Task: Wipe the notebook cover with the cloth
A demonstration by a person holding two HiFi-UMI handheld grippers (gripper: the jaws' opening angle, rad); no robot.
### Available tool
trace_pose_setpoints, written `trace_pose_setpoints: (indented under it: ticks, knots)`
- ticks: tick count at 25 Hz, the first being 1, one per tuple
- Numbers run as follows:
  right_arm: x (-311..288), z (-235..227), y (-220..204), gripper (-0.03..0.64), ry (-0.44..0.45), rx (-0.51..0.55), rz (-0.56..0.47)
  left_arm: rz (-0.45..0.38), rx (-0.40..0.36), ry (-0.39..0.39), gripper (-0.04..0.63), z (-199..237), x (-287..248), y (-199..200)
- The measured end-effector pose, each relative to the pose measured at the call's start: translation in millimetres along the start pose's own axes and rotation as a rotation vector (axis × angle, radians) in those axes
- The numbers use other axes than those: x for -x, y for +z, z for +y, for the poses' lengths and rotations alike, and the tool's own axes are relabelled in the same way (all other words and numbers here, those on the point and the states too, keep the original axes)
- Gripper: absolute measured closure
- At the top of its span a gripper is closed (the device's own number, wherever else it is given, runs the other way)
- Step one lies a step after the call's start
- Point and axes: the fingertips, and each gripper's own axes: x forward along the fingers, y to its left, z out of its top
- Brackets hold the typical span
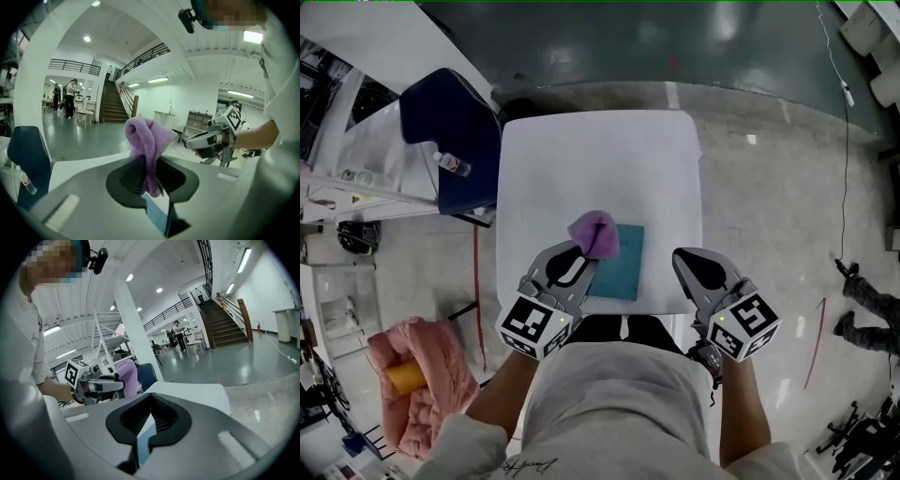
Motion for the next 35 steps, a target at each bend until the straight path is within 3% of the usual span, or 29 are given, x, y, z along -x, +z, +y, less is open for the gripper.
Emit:
trace_pose_setpoints:
  ticks: [5, 11, 14, 19, 35]
  knots:
    - [0, 16, 9, 0.601, -0.008, -0.001, -0.022, -0.058, -0.014, 0.019, 0.535, 6, 18, 17]
    - [7, 29, 21, 0.601, 0.013, 0.028, -0.034, -0.118, 0.058, 0.057, 0.535, 5, 24, 30]
    - [9, 35, 20, 0.601, 0.025, 0.031, -0.044, -0.132, 0.045, 0.069, 0.535, 3, 29, 35]
    - [3, 43, 25, 0.603, 0.037, 0.040, -0.062, -0.148, 0.015, 0.082, 0.535, 2, 39, 40]
    - [-5, 52, 19, 0.603, 0.064, 0.068, -0.019, -0.136, 0.040, 0.077, 0.534, -3, 43, 33]
